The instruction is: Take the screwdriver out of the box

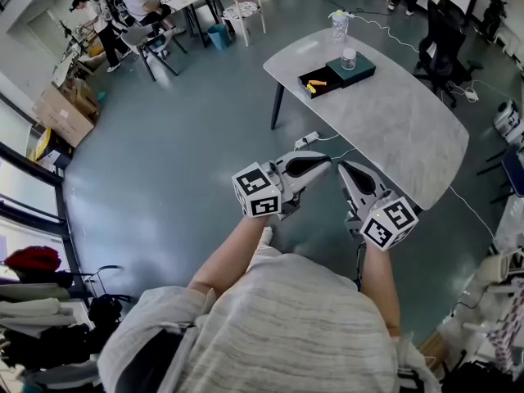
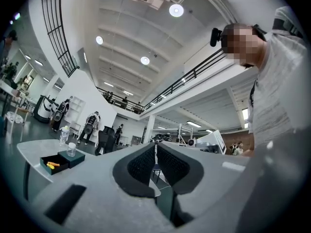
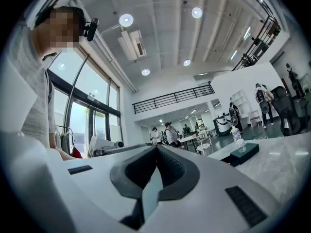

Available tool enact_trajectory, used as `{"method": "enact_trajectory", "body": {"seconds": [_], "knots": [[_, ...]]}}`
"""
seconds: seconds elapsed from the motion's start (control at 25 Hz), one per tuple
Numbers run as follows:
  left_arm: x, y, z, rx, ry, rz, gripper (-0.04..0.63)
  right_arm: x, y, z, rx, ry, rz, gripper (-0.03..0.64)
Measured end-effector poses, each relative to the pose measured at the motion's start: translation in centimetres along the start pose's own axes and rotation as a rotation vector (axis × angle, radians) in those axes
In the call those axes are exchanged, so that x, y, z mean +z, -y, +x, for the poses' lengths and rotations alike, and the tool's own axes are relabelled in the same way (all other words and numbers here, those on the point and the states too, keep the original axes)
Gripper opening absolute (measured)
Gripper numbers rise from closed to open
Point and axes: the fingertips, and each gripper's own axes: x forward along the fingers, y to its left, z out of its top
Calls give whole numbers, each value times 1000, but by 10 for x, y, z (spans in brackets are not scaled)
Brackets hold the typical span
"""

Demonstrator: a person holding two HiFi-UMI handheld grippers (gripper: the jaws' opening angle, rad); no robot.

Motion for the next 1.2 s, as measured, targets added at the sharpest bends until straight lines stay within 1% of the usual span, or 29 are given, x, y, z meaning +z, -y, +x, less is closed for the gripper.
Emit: {"method": "enact_trajectory", "body": {"seconds": [0.08,0.24,0.64,0.84,1.0,1.2], "knots": [[-2,3,4,-11,-5,-4,28,-3,1,-2,8,-8,19,11],[-3,6,9,-24,-10,-7,23,-8,1,-1,-2,-41,-3,11],[-8,13,14,-27,-12,-20,17,-10,3,-10,-6,-41,26,11],[-13,14,18,-26,-14,-44,17,-12,6,-14,-3,-41,39,11],[-16,16,19,-33,-28,-50,17,-15,8,-17,-24,-40,61,11],[-20,11,21,-33,-52,-46,17,-19,12,-16,-25,-43,74,11]]}}
